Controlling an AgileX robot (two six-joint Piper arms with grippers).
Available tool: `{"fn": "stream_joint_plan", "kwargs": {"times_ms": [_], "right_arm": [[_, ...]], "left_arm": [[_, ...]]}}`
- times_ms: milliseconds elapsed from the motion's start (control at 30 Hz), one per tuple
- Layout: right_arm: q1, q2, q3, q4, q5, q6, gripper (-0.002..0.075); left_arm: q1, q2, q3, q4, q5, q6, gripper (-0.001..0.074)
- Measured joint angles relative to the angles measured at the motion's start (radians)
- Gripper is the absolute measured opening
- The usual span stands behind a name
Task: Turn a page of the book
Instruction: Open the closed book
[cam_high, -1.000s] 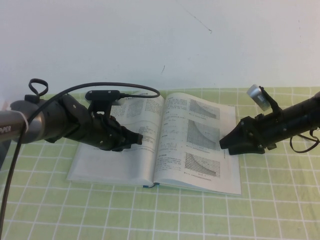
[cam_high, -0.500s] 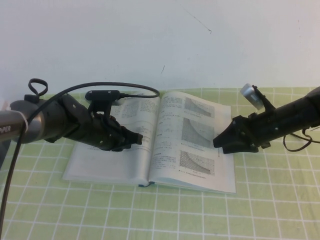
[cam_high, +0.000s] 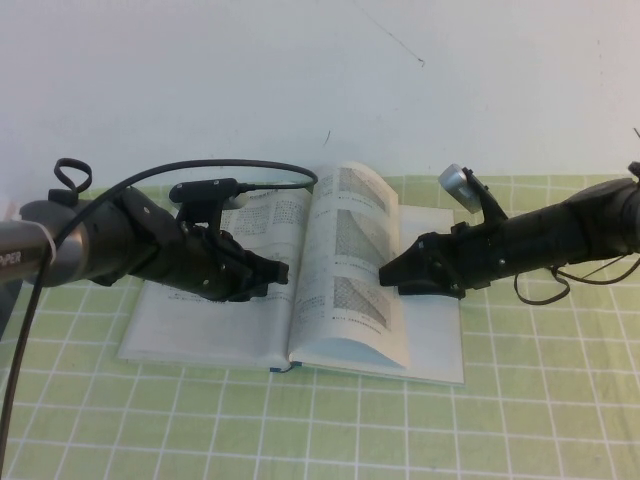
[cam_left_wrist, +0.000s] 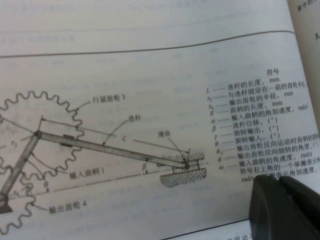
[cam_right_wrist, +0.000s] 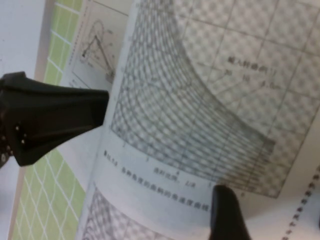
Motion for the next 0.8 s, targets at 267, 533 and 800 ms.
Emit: {"fn": "stream_joint_plan", "kwargs": {"times_ms": [267,533,800], "right_arm": [[0.041,0.012,0.008,0.165,-0.012,-0.167,0.0400],[0.076,0.036,0.008,0.354,0.034,-0.305,0.0508],[0.077,0.063,0.008,0.367,0.048,-0.315,0.0531]], "left_arm": [[0.000,0.000,0.000,-0.016,0.004,0.000,-0.0002],[0.000,0.000,0.000,-0.024,0.006,0.000,-0.0002],[0.000,-0.004,0.000,-0.016,0.043,0.044,-0.0002]]}}
